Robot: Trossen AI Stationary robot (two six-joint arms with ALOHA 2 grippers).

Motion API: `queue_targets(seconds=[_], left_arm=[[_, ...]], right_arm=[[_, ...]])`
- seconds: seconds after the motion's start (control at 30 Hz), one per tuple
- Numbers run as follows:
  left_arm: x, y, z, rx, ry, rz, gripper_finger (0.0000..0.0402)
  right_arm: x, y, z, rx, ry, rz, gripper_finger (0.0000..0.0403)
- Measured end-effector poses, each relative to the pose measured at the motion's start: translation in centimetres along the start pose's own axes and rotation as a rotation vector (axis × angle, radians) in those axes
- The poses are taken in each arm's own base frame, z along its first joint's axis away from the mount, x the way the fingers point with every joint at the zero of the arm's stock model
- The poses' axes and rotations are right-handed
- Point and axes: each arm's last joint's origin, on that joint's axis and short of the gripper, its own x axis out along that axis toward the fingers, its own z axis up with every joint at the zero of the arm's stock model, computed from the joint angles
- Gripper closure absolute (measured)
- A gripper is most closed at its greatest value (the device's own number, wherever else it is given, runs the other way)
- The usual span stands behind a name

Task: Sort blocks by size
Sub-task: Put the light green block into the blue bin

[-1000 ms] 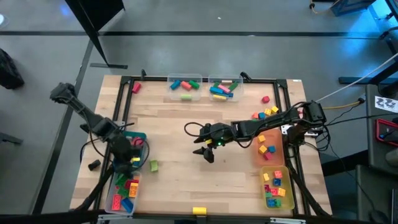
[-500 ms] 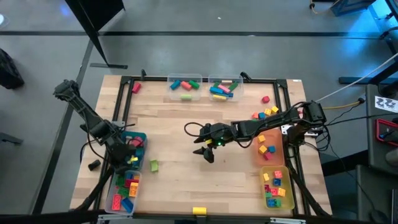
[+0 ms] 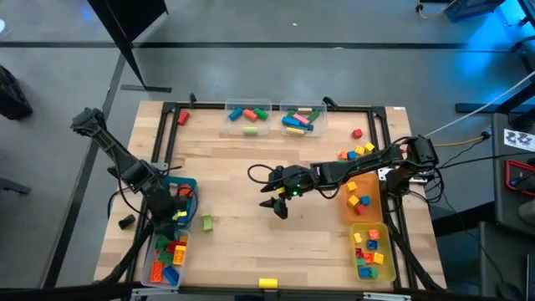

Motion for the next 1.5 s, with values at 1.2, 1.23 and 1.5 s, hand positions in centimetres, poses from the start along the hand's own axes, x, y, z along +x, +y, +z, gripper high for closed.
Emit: queue_targets(seconds=[1.2, 1.23, 1.5], left_arm=[[6.5, -1.2, 6.7, 0.893, -0.426, 0.249, 0.0278], [6.6, -1.1, 6.9, 0.891, -0.425, 0.258, 0.0273], [6.1, -3.1, 7.9, 1.003, -0.489, 0.236, 0.0211]], right_arm=[[0.0, 0.0, 0.0, -0.002, 0.000, -0.001, 0.0139], [0.0, 0.0, 0.0, -0.002, 0.000, -0.001, 0.0139], [0.0, 0.0, 0.0, -0.002, 0.000, -0.001, 0.0139]])
